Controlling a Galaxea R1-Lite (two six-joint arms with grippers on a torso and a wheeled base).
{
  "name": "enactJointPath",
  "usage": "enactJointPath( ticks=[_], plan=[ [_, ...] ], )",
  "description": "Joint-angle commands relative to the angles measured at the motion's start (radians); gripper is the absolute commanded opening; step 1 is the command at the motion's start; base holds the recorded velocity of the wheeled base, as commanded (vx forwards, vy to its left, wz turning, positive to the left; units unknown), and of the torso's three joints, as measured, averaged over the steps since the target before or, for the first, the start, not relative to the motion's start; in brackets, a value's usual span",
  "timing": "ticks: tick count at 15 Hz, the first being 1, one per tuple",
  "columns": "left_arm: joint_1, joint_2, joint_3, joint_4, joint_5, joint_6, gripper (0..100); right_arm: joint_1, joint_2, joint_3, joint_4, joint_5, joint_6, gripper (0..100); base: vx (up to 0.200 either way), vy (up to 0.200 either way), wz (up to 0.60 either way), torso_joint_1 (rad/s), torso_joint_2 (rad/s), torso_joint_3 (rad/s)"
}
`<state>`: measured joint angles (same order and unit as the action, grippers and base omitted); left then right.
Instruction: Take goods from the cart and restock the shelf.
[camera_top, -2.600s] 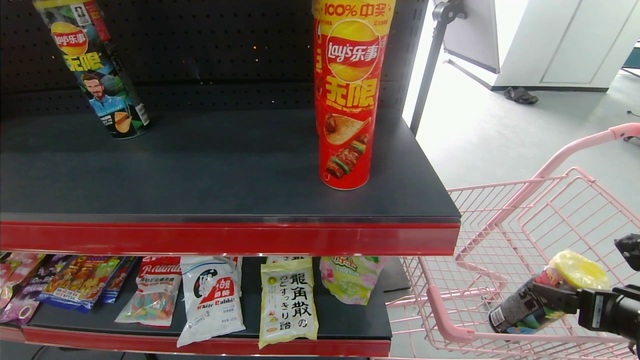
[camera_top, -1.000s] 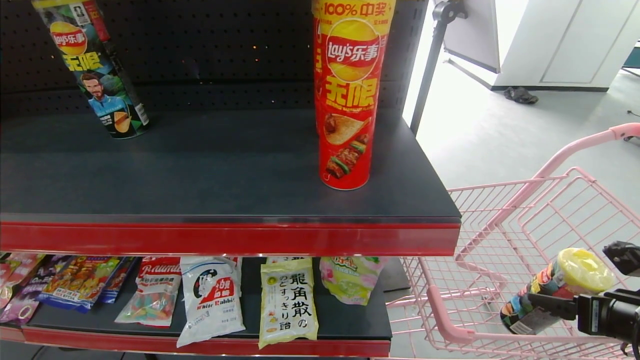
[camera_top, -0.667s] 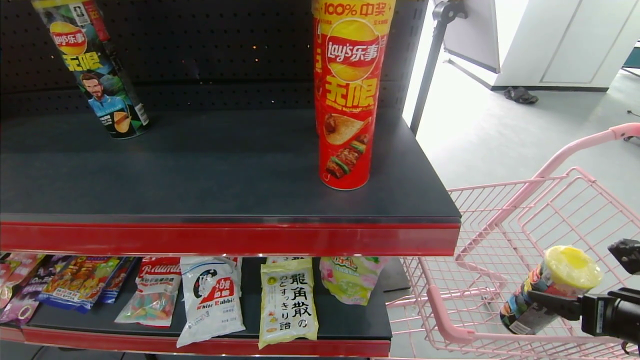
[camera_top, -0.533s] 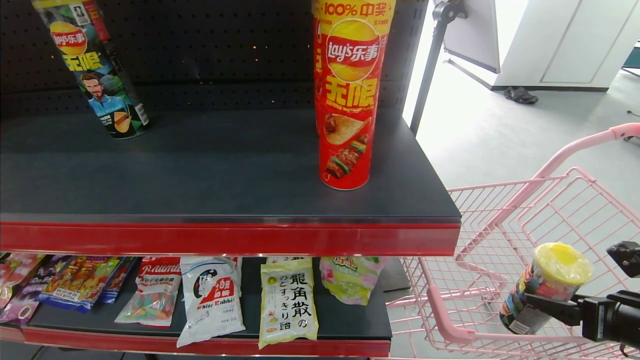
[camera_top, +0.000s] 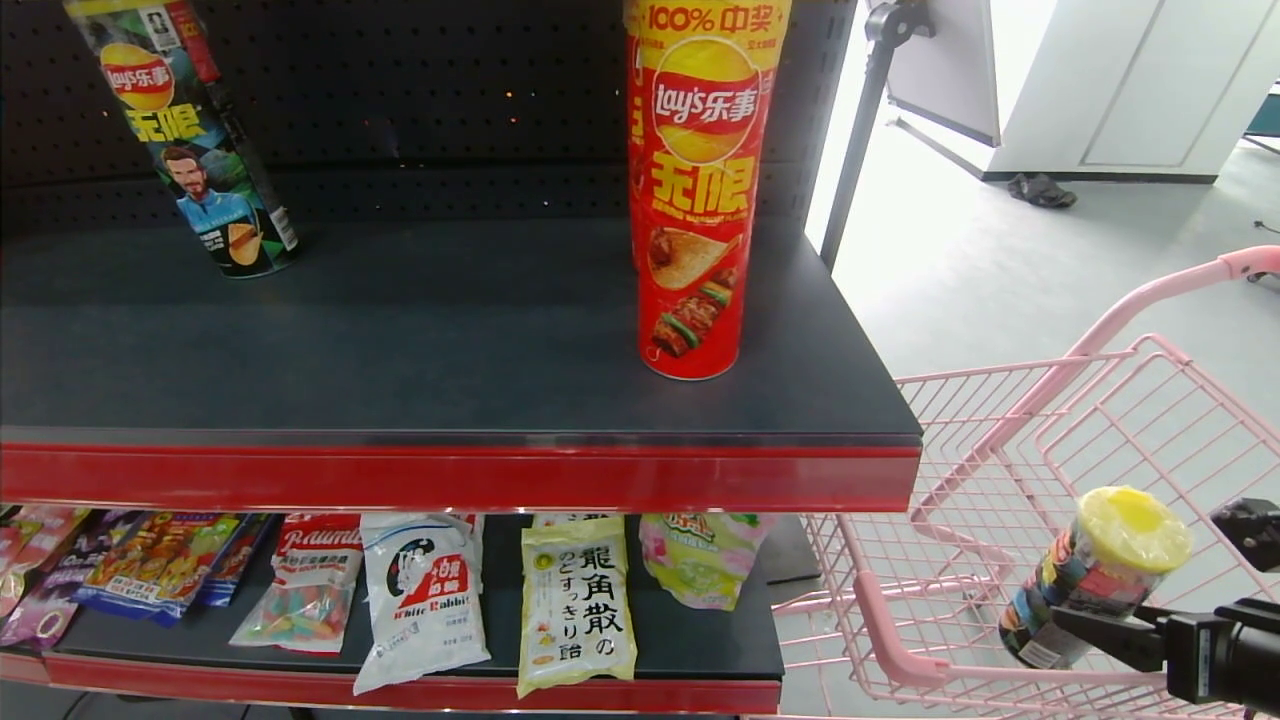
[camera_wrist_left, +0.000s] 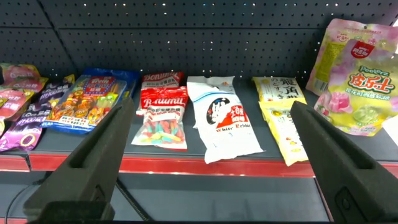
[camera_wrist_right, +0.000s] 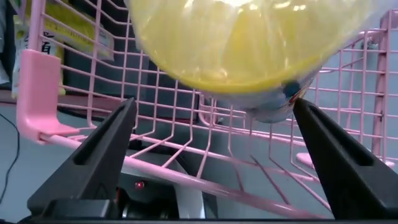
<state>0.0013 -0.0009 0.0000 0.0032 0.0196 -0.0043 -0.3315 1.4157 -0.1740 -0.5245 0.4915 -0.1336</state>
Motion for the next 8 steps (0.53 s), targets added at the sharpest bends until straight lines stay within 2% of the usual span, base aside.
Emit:
enactJointPath(
  ticks=[1, 4, 8],
  plan=[
    [0.0, 0.001, 0.0, 0.0, 0.0, 0.0, 100, -0.004, 0.028, -0.022, 0.001, -0.008, 0.0, 100, 0.0, 0.0, 0.0, 0.0, 0.0, 0.0],
    [0.0, 0.001, 0.0, 0.0, 0.0, 0.0, 100, -0.011, 0.089, -0.122, -0.003, -0.068, 0.006, 100, 0.0, 0.0, 0.0, 0.0, 0.0, 0.0],
    [0.0, 0.001, 0.0, 0.0, 0.0, 0.0, 100, -0.023, 0.114, -0.151, -0.011, -0.09, 0.005, 100, 0.0, 0.0, 0.0, 0.0, 0.0, 0.0]
  ],
)
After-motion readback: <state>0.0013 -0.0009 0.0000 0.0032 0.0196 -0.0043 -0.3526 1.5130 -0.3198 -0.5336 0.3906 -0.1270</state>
